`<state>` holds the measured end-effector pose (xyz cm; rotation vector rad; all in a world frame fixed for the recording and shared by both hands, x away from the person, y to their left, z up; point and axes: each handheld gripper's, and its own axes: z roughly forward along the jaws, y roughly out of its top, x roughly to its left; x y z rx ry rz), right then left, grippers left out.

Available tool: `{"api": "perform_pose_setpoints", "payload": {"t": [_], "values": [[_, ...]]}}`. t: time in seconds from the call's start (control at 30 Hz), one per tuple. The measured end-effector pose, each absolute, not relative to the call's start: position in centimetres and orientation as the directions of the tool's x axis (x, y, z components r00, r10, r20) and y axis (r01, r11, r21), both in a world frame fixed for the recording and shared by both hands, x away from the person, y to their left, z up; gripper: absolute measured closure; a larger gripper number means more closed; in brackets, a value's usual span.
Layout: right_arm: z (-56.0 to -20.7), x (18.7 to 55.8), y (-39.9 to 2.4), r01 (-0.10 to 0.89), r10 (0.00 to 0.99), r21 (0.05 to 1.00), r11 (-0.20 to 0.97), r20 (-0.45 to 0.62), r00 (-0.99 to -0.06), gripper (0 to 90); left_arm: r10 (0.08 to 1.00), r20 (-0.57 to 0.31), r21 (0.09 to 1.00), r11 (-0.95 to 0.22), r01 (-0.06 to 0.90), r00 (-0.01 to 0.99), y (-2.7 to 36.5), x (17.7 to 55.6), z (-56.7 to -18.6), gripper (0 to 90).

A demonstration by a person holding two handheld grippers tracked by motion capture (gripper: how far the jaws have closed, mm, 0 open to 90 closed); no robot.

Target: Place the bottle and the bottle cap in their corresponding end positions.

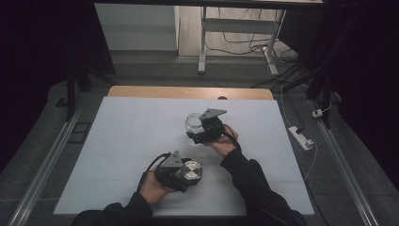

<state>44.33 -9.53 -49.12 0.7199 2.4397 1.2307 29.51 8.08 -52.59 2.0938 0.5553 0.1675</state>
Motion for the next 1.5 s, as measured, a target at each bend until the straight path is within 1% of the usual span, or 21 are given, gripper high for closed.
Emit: {"api": "perform_pose_setpoints", "payload": {"t": [0.37, 0.67, 1.0, 1.17, 1.5], "values": [[-50.0, 45.3, -9.4, 0.306, 0.574, 0.809, 0.502, -0.047, -0.817, 14.7, 0.469, -0.092, 0.8, -0.491, 0.346, 0.878, 7.5, 30.4, -53.4, 19.0], [-50.3, 45.3, -9.2, 0.298, 0.565, 0.808, 0.508, -0.052, -0.824, 14.7, 0.492, -0.087, 0.761, -0.528, 0.377, 0.866, 7.2, 30.9, -54.0, 19.0], [-50.7, 45.2, -8.9, 0.299, 0.556, 0.802, 0.517, -0.049, -0.83, 14.6, 0.489, -0.055, 0.722, -0.583, 0.373, 0.871, 6.8, 30.8, -54.1, 18.9], [-50.8, 45.1, -9.0, 0.302, 0.556, 0.803, 0.514, -0.043, -0.83, 14.5, 0.485, -0.038, 0.684, -0.625, 0.377, 0.874, 6.6, 30.8, -54.2, 18.7], [-50.9, 45.2, -9.1, 0.303, 0.553, 0.804, 0.512, -0.038, -0.832, 14.2, 0.485, -0.047, 0.684, -0.622, 0.382, 0.873, 6.7, 30.9, -54.3, 18.1]]}}
